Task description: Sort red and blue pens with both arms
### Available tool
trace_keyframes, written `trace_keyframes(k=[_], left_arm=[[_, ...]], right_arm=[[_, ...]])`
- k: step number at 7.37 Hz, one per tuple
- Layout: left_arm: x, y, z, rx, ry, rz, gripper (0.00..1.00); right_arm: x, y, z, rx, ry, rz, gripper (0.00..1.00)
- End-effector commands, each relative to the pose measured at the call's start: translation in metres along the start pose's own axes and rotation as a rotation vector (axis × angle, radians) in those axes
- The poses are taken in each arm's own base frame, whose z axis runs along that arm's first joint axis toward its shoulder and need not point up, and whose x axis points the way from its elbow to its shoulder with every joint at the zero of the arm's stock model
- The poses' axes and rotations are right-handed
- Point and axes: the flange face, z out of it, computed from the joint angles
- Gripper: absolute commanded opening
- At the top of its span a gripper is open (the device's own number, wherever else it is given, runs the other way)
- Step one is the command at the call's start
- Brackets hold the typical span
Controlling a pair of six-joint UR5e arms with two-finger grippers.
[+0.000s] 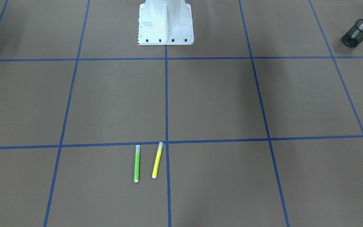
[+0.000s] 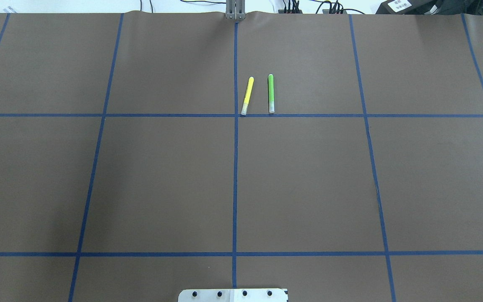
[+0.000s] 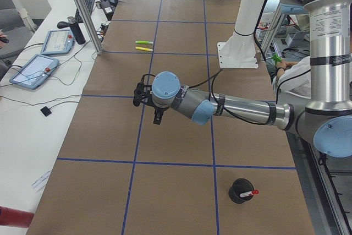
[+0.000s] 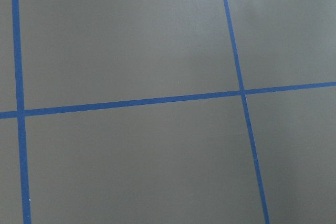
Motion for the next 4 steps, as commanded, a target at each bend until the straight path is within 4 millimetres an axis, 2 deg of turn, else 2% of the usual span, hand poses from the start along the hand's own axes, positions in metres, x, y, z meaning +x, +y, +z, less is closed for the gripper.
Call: trace_keyframes(k=[1, 4], left_arm=[[0.0132, 0.0045, -0.0085, 0.012, 0.003, 0.015, 1.0], [0.0166, 0.0049, -0.0109, 0.015, 0.005, 0.018, 1.0]], right_arm=[[0.0127, -0.0112, 0.0118, 0.01, -0.03, 0.001, 0.0], [0.0182, -0.0198, 0.0187, 0.036, -0.065, 0.009, 0.0]])
